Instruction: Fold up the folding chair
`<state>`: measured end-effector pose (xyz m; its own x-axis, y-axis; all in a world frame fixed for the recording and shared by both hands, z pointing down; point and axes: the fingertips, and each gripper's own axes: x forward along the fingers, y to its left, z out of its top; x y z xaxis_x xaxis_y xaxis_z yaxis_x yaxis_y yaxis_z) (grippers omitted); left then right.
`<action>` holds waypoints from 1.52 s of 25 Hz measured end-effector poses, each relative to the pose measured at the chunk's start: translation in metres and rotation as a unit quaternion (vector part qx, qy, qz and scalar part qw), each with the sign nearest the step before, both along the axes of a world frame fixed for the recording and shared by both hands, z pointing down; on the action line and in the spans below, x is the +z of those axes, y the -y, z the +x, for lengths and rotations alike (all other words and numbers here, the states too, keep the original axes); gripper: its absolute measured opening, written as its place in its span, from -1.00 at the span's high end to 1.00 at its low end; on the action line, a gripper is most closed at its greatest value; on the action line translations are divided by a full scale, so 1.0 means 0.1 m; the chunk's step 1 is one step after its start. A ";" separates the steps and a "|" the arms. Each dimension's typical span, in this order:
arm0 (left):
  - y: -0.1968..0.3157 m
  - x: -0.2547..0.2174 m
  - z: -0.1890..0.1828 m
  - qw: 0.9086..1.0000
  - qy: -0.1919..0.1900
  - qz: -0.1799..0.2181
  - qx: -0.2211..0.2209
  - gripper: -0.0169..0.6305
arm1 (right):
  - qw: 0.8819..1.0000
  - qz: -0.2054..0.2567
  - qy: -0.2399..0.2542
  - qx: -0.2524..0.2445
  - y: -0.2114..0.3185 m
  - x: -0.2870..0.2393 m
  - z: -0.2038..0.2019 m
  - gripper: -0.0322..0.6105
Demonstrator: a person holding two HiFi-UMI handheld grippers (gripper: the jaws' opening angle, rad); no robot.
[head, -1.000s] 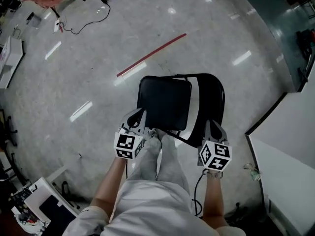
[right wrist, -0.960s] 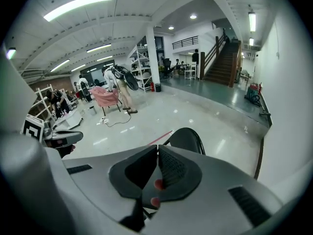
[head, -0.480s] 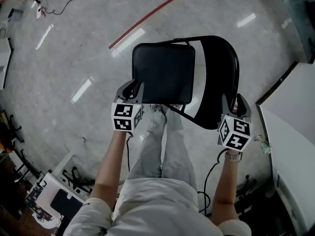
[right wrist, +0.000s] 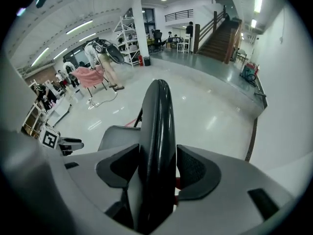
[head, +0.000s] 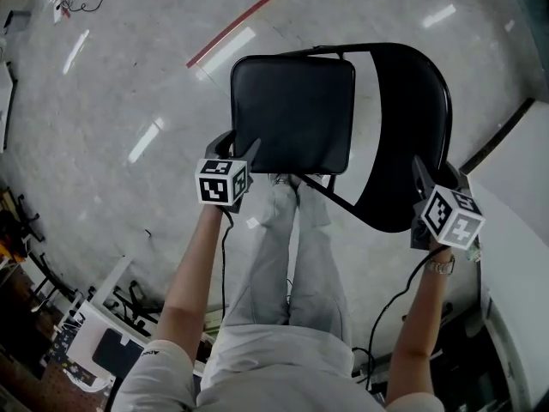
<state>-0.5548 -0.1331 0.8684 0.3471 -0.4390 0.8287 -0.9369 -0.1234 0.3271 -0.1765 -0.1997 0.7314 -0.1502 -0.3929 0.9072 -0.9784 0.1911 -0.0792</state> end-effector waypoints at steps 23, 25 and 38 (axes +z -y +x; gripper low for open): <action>-0.06 2.20 -0.70 0.982 -0.120 -0.144 -0.006 -0.12 | 0.996 -0.070 -0.047 -0.039 -0.08 0.29 -0.10 0.16; -0.05 2.23 -0.70 0.978 -0.149 -0.144 0.008 -0.21 | 0.996 -0.070 -0.048 -0.039 -0.08 0.28 -0.10 0.16; 0.04 2.37 -0.41 0.939 -0.295 -0.159 0.076 -0.22 | 0.996 -0.074 -0.047 -0.034 -0.04 0.27 -0.13 0.16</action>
<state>-0.5957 -0.1367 1.1052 0.8253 -0.1100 0.5539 -0.5610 -0.0484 0.8264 -0.1896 -0.1955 0.7581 -0.0827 -0.2462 0.9657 -0.9680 0.2502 -0.0191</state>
